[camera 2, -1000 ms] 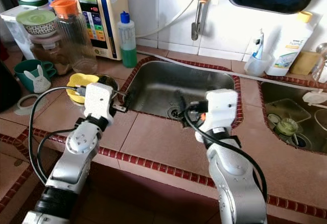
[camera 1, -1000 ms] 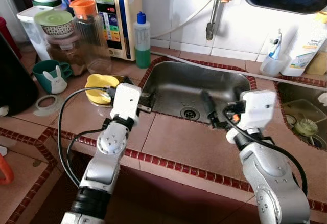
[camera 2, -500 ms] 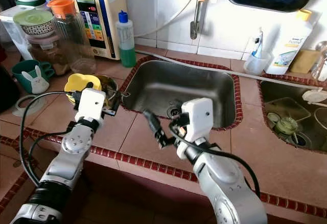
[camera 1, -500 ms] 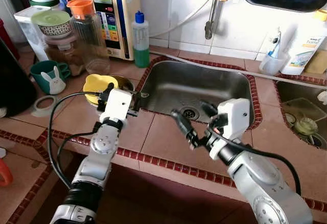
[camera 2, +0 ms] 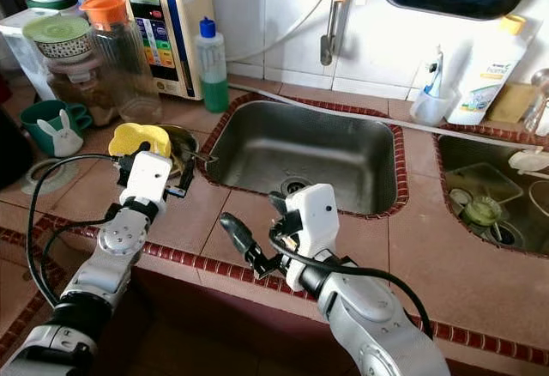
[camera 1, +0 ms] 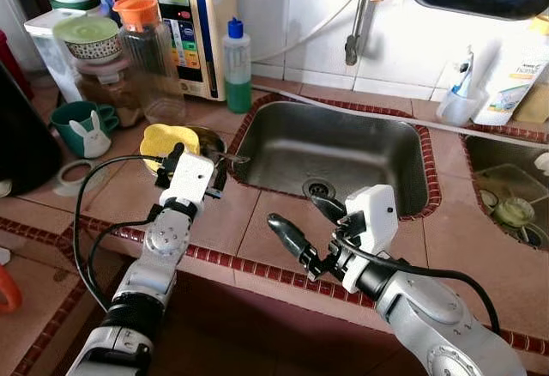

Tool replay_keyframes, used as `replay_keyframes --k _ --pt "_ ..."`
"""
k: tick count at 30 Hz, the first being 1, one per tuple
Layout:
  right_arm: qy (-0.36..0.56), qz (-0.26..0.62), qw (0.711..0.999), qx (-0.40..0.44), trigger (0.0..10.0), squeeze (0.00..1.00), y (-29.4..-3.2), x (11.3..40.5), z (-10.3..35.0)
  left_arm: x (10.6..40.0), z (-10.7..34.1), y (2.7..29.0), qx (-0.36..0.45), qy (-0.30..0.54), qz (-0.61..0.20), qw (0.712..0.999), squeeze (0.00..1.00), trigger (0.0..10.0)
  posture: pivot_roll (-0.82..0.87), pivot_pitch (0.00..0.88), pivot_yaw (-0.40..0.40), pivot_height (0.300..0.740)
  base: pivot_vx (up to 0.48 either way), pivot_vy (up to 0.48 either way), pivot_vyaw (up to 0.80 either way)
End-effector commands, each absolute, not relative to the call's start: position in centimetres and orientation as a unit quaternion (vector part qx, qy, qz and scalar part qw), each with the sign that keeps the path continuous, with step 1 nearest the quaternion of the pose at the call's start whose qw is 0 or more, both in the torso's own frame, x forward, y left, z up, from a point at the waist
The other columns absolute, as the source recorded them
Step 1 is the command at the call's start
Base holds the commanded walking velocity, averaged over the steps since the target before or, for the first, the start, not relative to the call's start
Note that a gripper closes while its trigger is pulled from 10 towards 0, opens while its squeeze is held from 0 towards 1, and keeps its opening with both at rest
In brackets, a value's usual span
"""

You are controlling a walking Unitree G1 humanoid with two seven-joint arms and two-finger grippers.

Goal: Kitchen organization

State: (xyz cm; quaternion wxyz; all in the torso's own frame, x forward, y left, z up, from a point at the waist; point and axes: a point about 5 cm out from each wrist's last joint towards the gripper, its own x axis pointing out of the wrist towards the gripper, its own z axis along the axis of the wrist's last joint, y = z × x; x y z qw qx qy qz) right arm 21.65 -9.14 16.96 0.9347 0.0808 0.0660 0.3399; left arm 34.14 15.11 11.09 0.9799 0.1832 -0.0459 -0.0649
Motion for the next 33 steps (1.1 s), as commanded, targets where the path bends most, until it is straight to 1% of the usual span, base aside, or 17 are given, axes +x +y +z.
replay_keyframes --k 1,2,3,4,16,25,28,33 --pt "0.052 0.338 0.937 0.075 10.0 0.00 -9.3 21.5 17.7 34.5 11.4 15.0 0.180 -0.052 -0.073 0.980 0.00 8.4 0.01 0.016 0.004 0.740 0.000 0.000 0.00" --pt "0.052 0.338 0.937 0.075 10.0 0.00 -9.3 21.5 17.7 34.5 11.4 15.0 0.180 -0.052 -0.073 0.980 0.00 8.4 0.01 0.016 0.004 0.740 0.000 0.000 0.00" --pt "0.055 0.336 0.938 0.069 10.0 0.00 -9.4 21.5 17.6 34.6 11.6 15.0 0.175 -0.058 -0.075 0.980 0.00 2.9 0.01 0.016 0.004 0.740 0.000 0.000 0.00" --pt "0.055 0.336 0.938 0.068 10.0 0.00 -9.3 21.5 17.6 34.7 11.6 15.0 0.174 -0.059 -0.077 0.980 0.00 0.0 0.01 0.017 0.005 0.740 0.000 0.000 0.00" --pt "0.054 0.332 0.939 0.064 10.0 0.00 -9.4 21.5 17.6 34.9 11.8 15.6 0.179 -0.073 -0.063 0.979 0.00 0.0 0.01 0.013 0.001 0.740 0.000 0.000 0.00" --pt "0.053 0.330 0.940 0.061 10.0 0.00 -9.4 21.7 17.6 34.8 12.2 15.8 0.183 -0.087 -0.052 0.978 0.00 0.0 0.01 0.010 0.000 0.740 0.000 0.000 0.00" --pt "0.052 0.327 0.942 0.062 10.0 0.00 -9.4 21.7 17.6 34.8 12.5 15.5 0.187 -0.102 -0.060 0.975 0.00 0.0 0.01 0.007 0.000 0.740 0.000 0.000 0.00" --pt "0.053 0.327 0.942 0.062 10.0 0.00 -9.4 21.9 17.5 34.8 12.5 15.7 0.183 -0.099 -0.053 0.977 0.00 0.0 0.02 0.009 -0.002 0.740 0.000 0.000 0.00"
